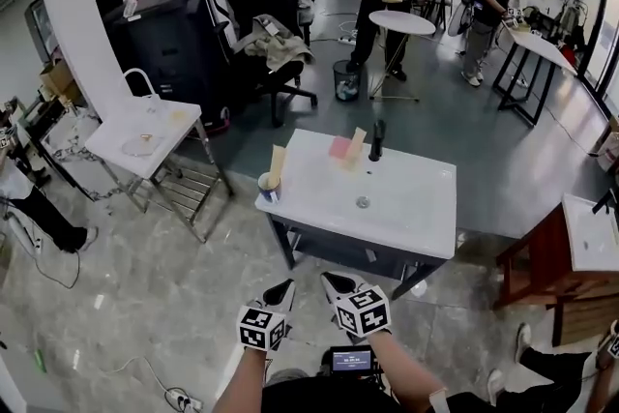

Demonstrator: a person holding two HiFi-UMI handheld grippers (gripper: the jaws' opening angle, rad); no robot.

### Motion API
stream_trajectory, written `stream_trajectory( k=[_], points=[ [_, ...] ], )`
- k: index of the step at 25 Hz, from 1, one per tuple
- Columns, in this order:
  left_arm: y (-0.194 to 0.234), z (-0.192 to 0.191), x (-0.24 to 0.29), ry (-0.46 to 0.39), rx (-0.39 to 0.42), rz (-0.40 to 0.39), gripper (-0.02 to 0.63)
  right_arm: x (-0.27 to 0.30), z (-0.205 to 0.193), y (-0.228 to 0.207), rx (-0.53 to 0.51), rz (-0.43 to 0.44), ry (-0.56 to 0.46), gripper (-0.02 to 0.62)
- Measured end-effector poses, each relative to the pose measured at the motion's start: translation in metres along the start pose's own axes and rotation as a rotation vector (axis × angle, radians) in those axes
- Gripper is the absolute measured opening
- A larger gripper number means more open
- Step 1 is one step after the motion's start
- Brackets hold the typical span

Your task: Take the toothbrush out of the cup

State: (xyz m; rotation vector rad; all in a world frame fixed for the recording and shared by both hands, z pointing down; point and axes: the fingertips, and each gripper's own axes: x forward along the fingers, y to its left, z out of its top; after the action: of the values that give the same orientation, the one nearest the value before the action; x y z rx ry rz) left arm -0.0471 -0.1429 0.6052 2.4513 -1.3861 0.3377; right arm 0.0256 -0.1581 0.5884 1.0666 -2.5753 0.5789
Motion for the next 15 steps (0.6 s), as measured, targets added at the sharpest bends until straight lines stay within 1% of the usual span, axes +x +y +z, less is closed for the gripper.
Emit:
stream_trajectory(
  k=[6, 10, 15],
  points=[
    [0.026, 0.007, 0.019, 0.009, -0.019, 0.046, 0.011, 0.029, 0.011, -0.015, 0.003, 0.042, 0.021, 0.009],
    [0.047, 0.011, 0.041, 0.010, -0.031, 0.054, 0.011, 0.055, 0.020, -0.029, 0.001, 0.053, 0.034, 0.008],
    [0.080, 0.020, 0.072, 0.011, -0.038, 0.044, 0.011, 0.090, 0.033, -0.050, 0.000, 0.042, 0.050, 0.008]
  ],
)
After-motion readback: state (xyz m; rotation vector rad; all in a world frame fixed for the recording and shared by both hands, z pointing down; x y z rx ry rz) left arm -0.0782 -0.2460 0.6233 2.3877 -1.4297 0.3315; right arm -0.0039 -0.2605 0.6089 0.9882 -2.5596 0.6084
